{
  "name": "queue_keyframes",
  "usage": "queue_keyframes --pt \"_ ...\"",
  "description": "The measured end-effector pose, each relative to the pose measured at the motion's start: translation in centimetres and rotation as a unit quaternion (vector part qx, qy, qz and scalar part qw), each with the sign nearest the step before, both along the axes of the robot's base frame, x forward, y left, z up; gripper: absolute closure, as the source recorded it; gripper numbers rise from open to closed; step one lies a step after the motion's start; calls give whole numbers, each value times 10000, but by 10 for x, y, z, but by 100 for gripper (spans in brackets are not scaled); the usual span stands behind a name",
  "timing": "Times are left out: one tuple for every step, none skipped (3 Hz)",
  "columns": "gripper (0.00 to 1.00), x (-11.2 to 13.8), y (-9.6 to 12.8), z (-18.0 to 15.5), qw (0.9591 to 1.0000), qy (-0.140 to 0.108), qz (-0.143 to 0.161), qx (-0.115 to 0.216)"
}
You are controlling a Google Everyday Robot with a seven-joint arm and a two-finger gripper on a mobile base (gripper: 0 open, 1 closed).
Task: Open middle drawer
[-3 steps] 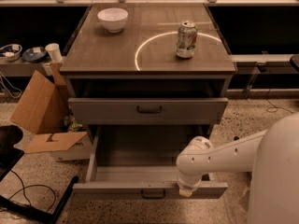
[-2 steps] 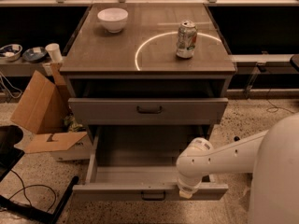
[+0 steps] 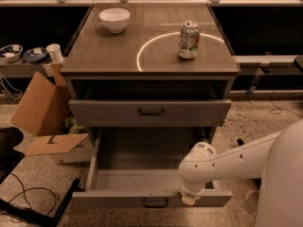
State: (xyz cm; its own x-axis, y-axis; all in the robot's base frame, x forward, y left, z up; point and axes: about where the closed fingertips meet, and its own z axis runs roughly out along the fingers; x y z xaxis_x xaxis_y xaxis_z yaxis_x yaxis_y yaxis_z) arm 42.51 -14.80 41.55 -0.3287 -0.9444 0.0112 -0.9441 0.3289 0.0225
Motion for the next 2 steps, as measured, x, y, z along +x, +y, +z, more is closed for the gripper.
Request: queue_keyframes --pt "100 -10 -3 2 9999 44 -103 -41" --pt "100 -20 -2 7 9996 96 -251 -33"
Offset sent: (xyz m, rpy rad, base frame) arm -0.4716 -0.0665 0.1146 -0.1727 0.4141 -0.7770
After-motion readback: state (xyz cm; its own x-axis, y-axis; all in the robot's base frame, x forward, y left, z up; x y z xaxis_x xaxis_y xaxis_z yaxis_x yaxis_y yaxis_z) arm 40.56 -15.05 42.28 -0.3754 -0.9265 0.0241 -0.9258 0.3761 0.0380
